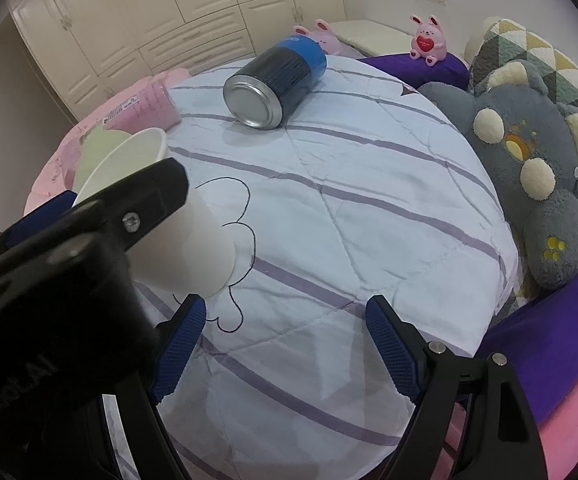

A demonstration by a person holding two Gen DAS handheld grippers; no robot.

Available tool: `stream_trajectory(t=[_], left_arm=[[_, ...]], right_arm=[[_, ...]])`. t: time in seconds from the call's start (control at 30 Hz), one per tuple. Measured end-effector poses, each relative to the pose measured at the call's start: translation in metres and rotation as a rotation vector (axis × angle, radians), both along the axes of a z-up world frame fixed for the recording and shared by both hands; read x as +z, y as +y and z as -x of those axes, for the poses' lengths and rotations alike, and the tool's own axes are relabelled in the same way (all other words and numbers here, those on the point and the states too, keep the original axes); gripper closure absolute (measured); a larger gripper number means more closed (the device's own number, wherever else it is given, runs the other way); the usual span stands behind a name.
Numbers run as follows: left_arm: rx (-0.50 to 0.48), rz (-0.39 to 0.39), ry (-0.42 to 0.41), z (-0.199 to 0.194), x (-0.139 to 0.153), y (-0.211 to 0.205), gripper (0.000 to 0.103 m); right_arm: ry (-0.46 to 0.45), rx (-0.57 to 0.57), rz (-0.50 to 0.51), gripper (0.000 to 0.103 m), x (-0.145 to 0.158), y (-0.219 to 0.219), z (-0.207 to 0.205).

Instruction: Flip cup upright

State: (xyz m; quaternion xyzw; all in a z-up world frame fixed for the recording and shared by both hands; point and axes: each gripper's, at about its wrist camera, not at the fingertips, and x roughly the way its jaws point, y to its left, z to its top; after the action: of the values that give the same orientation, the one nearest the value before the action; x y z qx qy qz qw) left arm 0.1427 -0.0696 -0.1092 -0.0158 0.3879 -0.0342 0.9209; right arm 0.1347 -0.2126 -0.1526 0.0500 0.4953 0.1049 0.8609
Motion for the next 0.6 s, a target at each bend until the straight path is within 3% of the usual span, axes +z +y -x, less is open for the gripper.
stream_trajectory(t=[0.2, 0.6], left_arm=[[0.006, 0.019, 0.000, 0.006, 0.005, 0.007, 0.001], [0.000, 0.056, -0.025, 0.028, 0.020, 0.021, 0.000]], right_arm=[[-0.001, 0.021, -0.008, 0.019, 0.002, 0.002, 0.004], [-0.054, 0.067, -0.016, 0.020, 0.014, 0.006, 0.013]])
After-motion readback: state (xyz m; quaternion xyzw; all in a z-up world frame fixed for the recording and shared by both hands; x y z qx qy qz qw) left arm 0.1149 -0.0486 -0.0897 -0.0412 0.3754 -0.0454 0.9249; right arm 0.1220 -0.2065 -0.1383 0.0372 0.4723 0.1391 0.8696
